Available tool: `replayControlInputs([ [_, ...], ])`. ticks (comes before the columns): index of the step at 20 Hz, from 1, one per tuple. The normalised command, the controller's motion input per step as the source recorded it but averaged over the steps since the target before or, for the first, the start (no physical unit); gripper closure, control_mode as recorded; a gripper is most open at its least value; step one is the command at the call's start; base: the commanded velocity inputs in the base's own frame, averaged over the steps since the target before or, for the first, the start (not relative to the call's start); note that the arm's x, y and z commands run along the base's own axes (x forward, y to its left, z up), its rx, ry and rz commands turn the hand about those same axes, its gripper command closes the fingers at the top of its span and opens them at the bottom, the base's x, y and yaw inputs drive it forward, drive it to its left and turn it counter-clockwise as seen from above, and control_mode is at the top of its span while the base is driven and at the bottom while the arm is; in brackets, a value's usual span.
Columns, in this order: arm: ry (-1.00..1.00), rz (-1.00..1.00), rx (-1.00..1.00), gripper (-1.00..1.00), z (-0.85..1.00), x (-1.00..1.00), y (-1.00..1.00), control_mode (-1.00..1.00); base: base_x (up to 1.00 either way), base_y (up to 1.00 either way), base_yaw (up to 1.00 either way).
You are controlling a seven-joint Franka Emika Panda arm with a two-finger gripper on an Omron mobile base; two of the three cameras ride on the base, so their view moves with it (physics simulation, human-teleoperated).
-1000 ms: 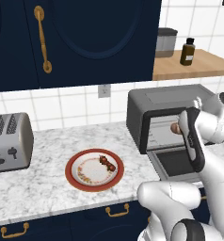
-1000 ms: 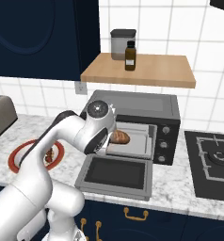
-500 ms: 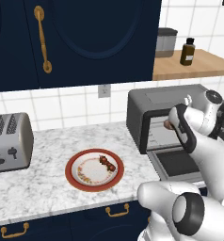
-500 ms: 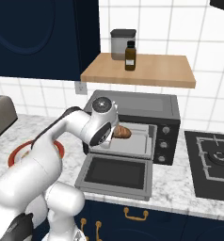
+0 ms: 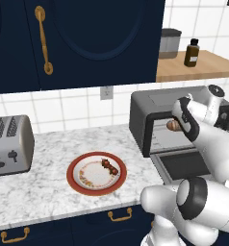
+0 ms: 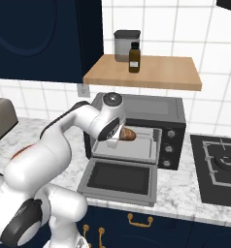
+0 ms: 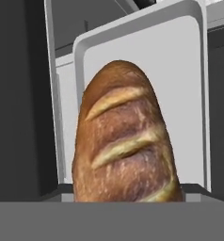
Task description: Pick up the kebab skewer and baguette bread, and place them inside the toaster oven. Close the toaster oven door and start by setting the timer.
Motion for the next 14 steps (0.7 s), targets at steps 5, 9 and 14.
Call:
replayControlInputs([
  [5, 0.00, 0.00, 0.00, 1.00, -0.25, 0.13, 0.00, -1.00, 0.00, 0.00, 0.00],
  [9, 0.00, 0.00, 0.00, 1.00, -0.46, -0.01, 0.00, -1.00, 0.00, 0.00, 0.00],
  [14, 0.00, 0.00, 0.00, 1.00, -0.18, 0.19, 0.00, -1.00, 0.00, 0.00, 0.00],
])
